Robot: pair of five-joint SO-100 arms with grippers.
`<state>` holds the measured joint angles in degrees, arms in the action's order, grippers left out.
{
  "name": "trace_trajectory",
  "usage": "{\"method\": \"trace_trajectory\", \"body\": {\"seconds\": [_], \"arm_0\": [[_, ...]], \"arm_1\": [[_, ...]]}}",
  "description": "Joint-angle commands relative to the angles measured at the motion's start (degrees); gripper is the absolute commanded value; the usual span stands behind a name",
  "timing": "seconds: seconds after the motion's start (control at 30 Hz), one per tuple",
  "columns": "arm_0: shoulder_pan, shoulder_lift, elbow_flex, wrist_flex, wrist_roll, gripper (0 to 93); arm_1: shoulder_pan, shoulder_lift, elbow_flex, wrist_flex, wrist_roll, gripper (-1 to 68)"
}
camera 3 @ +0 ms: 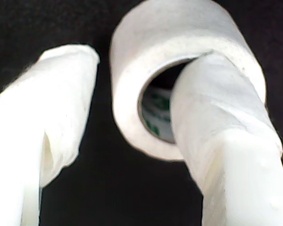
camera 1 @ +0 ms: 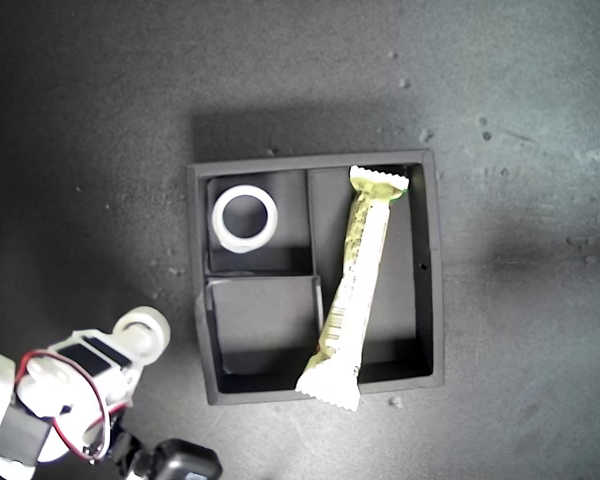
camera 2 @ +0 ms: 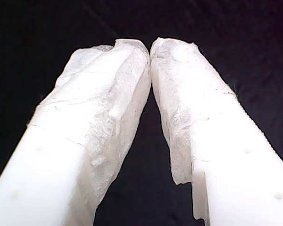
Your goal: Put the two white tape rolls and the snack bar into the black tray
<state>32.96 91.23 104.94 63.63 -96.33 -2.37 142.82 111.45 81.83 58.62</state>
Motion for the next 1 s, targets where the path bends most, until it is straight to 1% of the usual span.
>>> {"method": "trace_trajectory", "body": {"seconds": [0.0, 0.43, 0.97], "arm_0": [[1.1, -0.2, -3.9, 2.5, 0.6, 12.0], [1.8, -1.6, -12.5, 10.6, 2.3, 12.8], [2.1, -4.1, -9.8, 10.6, -1.0, 13.6]], "arm_1": [[-0.1, 0.9, -0.2, -1.2, -1.5, -0.2], [-0.4, 0.9, 0.6, -2.1, -2.1, -0.2], [-1.1, 0.9, 1.0, -2.6, -2.5, -0.2]]}}
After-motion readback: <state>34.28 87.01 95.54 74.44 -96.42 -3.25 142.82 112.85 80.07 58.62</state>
